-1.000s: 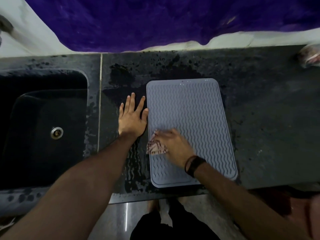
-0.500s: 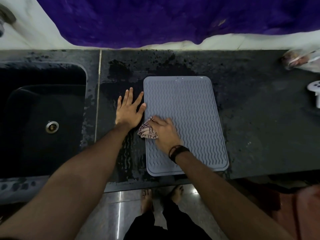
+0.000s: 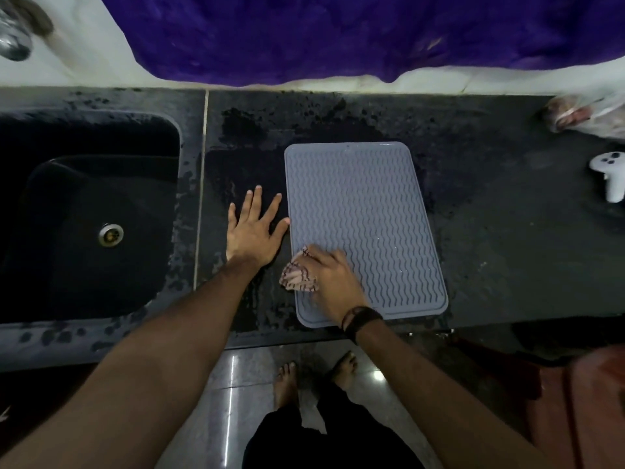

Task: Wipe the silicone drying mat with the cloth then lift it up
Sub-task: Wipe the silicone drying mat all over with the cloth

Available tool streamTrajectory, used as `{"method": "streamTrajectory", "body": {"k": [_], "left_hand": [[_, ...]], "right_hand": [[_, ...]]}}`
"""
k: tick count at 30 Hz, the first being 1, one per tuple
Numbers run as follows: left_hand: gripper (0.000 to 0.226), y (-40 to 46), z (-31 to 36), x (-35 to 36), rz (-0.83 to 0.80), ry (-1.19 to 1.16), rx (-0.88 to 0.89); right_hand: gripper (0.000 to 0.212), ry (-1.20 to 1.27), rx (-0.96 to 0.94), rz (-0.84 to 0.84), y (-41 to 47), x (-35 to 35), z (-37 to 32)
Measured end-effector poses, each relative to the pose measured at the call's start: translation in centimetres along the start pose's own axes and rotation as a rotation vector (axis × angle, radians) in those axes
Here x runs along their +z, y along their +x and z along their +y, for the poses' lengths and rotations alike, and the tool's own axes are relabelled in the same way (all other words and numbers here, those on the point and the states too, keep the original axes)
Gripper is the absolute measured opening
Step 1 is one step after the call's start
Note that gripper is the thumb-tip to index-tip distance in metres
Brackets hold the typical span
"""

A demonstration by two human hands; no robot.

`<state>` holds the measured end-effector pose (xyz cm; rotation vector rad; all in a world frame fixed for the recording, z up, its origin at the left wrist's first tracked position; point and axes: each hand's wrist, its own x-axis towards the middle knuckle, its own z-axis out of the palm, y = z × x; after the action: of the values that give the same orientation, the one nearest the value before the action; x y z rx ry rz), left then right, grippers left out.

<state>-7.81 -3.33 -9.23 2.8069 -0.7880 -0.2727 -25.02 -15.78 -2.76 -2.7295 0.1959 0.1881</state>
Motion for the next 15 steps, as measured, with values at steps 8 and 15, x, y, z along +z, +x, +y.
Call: {"method": "streamTrajectory", "body": {"k": [8,15], "left_hand": [[0.069,0.1,-0.1,0.0,-0.008,-0.041,-0.005],[0.077,0.2,-0.1,0.0,-0.027,-0.032,-0.01]], "right_hand": [[0.058,0.076,0.039,0.047,-3.6,-0.6,-1.7],[0.057,0.03,0.051,0.017,1.5,-1.0,-1.8]]}}
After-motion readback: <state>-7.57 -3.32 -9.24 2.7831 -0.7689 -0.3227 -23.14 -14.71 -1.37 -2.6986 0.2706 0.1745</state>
